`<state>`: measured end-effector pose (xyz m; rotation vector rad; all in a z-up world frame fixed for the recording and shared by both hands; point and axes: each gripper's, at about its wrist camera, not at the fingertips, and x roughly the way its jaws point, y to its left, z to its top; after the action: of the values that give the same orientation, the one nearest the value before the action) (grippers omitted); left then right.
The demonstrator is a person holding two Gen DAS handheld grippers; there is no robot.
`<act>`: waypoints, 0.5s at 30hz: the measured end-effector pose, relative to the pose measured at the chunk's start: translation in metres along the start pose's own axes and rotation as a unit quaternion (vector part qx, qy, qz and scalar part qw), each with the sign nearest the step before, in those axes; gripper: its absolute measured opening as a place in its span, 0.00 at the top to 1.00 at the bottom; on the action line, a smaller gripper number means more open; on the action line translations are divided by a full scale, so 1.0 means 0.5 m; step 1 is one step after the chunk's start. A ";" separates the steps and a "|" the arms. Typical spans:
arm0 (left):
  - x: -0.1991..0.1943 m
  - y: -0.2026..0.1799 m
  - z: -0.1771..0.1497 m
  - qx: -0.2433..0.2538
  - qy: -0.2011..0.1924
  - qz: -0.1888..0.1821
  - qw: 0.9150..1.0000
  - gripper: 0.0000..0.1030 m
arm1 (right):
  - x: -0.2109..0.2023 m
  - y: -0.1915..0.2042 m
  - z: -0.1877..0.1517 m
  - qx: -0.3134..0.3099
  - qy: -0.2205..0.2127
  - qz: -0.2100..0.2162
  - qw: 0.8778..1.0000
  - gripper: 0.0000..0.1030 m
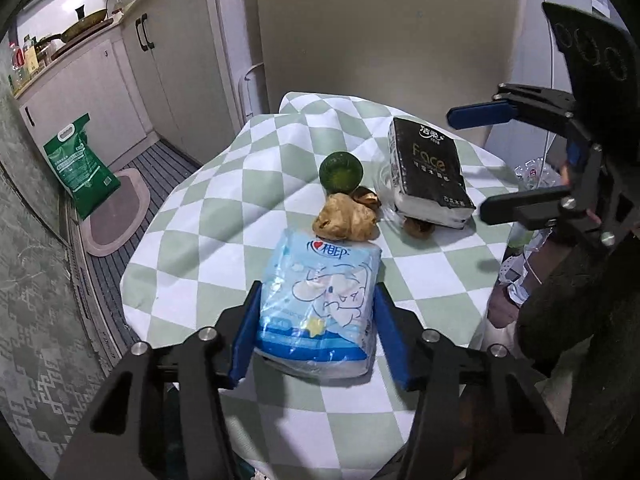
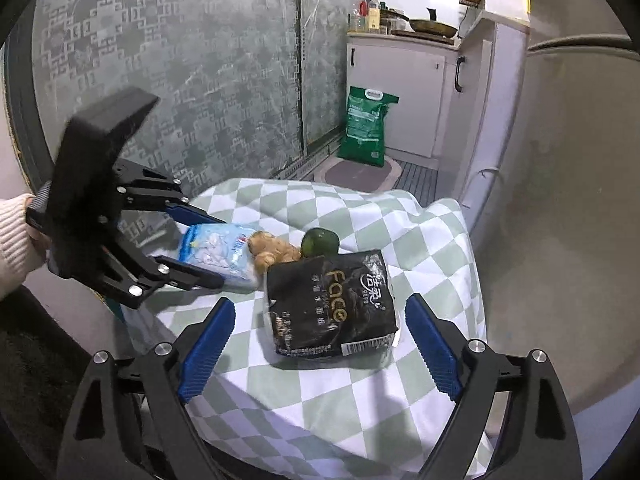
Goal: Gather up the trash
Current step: 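Grasp and lift the black Face tissue pack with the right gripper while the left holds the blue pack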
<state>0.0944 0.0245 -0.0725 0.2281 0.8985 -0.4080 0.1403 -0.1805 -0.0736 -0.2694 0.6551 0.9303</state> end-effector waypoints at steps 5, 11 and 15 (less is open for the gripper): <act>-0.015 0.004 -0.001 -0.007 -0.007 -0.005 1.000 0.53 | 0.018 -0.015 -0.001 0.005 0.009 -0.007 1.000 0.15; -0.029 0.002 -0.004 -0.009 -0.012 -0.003 1.000 0.53 | 0.042 -0.008 -0.004 -0.004 0.024 0.005 1.000 0.12; -0.036 0.001 -0.004 -0.012 -0.016 -0.007 1.000 0.53 | 0.061 -0.001 -0.007 -0.011 0.030 -0.004 0.999 0.12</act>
<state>0.0833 0.0301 -0.0592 0.1931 0.8738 -0.4126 0.1520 -0.1628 -0.0955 -0.3199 0.6986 0.9254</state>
